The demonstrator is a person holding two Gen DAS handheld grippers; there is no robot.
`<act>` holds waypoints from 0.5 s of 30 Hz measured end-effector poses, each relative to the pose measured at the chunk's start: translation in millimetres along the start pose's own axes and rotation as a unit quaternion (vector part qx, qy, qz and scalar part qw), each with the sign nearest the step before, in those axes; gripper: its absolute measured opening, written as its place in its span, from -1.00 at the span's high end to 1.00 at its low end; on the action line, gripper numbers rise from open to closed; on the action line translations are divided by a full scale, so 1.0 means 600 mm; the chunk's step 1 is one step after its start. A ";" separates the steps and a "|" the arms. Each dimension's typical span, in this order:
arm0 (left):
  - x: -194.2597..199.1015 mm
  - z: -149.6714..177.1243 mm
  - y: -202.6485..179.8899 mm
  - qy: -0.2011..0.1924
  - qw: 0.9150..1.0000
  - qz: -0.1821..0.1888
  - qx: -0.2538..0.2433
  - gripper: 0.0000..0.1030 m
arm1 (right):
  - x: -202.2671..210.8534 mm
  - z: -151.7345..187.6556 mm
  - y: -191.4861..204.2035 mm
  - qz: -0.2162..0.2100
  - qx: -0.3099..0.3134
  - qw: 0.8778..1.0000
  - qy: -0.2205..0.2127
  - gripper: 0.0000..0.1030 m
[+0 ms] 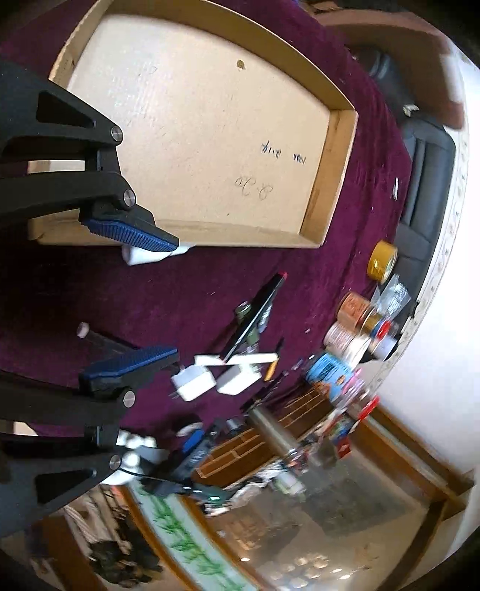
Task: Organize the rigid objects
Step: 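Grasp the white dropper bottle with the left gripper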
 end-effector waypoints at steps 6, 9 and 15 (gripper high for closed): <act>-0.034 0.025 -0.067 0.038 0.997 0.022 -0.068 0.09 | -0.001 0.000 0.000 -0.001 -0.001 1.000 0.000 -0.78; -0.059 0.043 -0.074 0.071 0.993 -0.001 -0.090 0.09 | -0.001 0.000 0.000 -0.001 -0.001 1.000 0.000 -0.78; -0.055 0.052 -0.021 0.079 0.992 -0.064 -0.072 0.09 | -0.001 0.000 0.000 -0.001 -0.001 1.000 0.000 -0.79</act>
Point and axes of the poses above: each gripper's, at about its wrist camera, not at the fingertips, and x roughly against the way its jaws point, y to its left, z to its underside, the point moved 9 cm from there along -x, roughly the way its jaws point, and after that the axes turned 9 degrees about -x, right-handed, at the moved point
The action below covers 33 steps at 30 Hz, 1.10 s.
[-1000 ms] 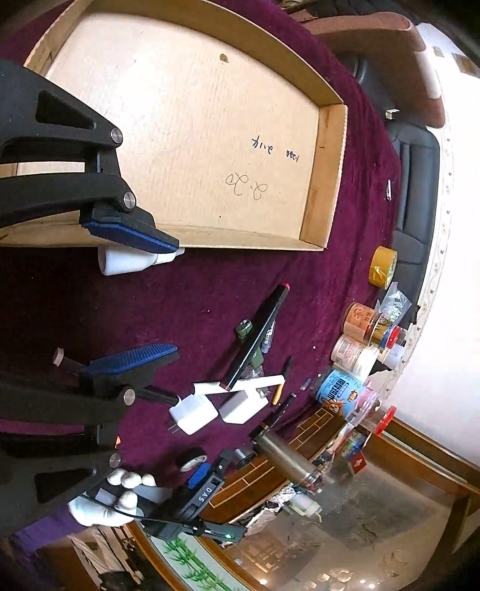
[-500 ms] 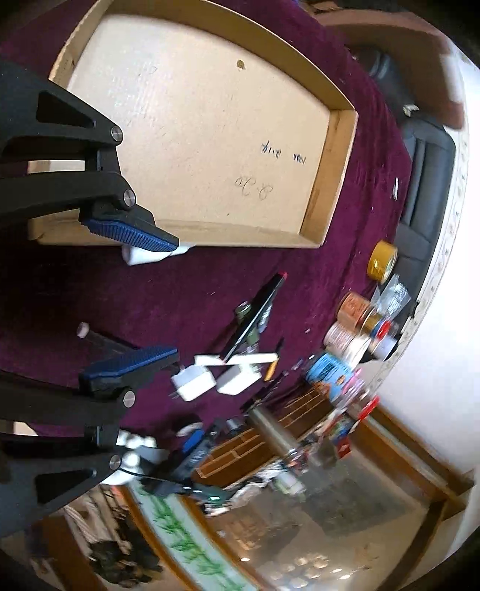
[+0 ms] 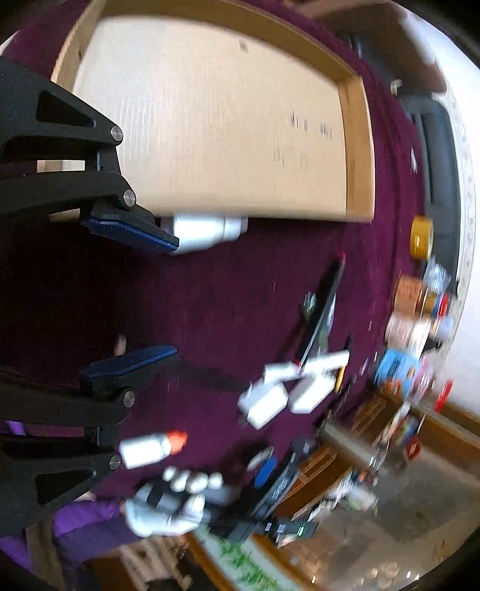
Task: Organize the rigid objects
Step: 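Grasp the white dropper bottle with the left gripper, then carry the white bottle into the cardboard box and open the left gripper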
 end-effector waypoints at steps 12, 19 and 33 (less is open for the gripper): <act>-0.043 -0.044 0.019 -0.002 0.998 -0.063 -0.030 0.09 | 0.000 0.000 0.000 0.000 0.000 1.000 0.000 -0.79; -0.082 -0.033 -0.012 0.027 0.997 -0.056 -0.054 0.08 | -0.001 0.000 -0.001 0.000 0.000 1.000 0.000 -0.79; -0.107 -0.047 -0.017 0.050 0.994 -0.093 -0.020 -0.34 | -0.001 0.000 0.001 -0.001 -0.001 1.000 0.000 -0.79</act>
Point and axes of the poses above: each gripper's, at about its wrist camera, not at the fingertips, and x roughly against the way its jaws point, y to its left, z to its underside, the point moved 9 cm from there along -x, roughly the way its jaws point, and after that the axes turned 9 degrees about -x, right-handed, at the moved point
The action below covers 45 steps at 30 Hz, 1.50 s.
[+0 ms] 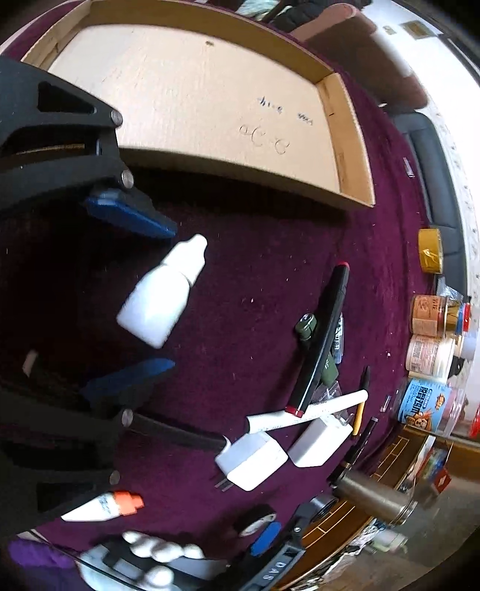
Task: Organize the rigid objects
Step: 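Carry the white bottle into the cardboard box and open the left gripper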
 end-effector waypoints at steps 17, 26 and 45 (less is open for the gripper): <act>0.031 -0.003 0.019 -0.046 0.997 0.025 0.058 0.43 | 0.002 -0.003 -0.003 -0.011 -0.010 1.000 -0.001 -0.79; 0.117 -0.018 0.086 -0.110 0.990 0.021 0.090 0.43 | 0.002 -0.004 -0.005 -0.009 -0.009 1.000 -0.001 -0.79; 0.023 -0.008 0.299 -0.053 0.984 -0.030 0.166 0.37 | 0.000 -0.003 -0.005 0.000 -0.002 1.000 -0.001 -0.79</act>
Point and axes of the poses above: each gripper's, at about its wrist camera, not at the fingertips, and x roughly against the way its jaws point, y to its left, z to its underside, the point moved 9 cm from there along -x, roughly the way its jaws point, and after that the axes turned 9 degrees about -x, right-handed, at the moved point
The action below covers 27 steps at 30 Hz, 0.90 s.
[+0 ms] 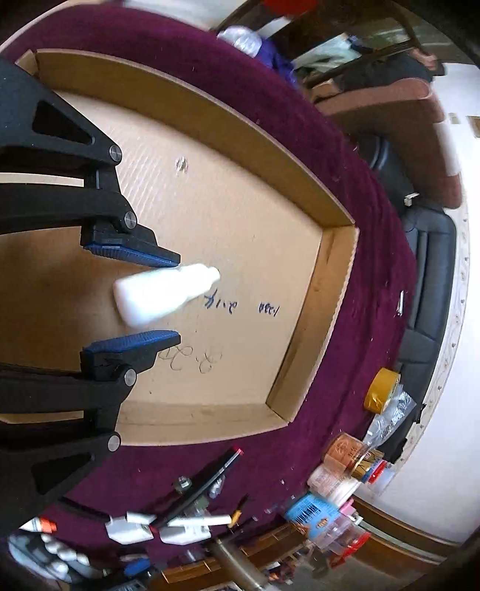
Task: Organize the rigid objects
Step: 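Carry the white bottle into the cardboard box and open the left gripper, then grasp a black red-capped marker with the right gripper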
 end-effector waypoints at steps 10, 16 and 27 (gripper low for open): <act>0.028 -0.072 -0.018 -0.056 0.998 -0.007 -0.031 -0.14 | 0.000 0.000 -0.001 0.002 0.001 1.000 0.000 -0.79; -0.025 -0.048 0.032 -0.016 0.998 0.016 0.050 -0.15 | -0.001 0.001 -0.001 0.003 0.002 1.000 0.000 -0.79; -0.004 0.025 -0.040 0.007 0.999 0.009 -0.033 -0.41 | -0.004 0.003 0.002 0.021 0.016 1.000 0.006 -0.81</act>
Point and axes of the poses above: each gripper's, at about its wrist camera, not at the fingertips, and x roughly against the way its jaws point, y to its left, z to its underside, the point moved 9 cm from there along -x, roughly the way its jaws point, and after that the axes turned 9 degrees about -x, right-handed, at the moved point
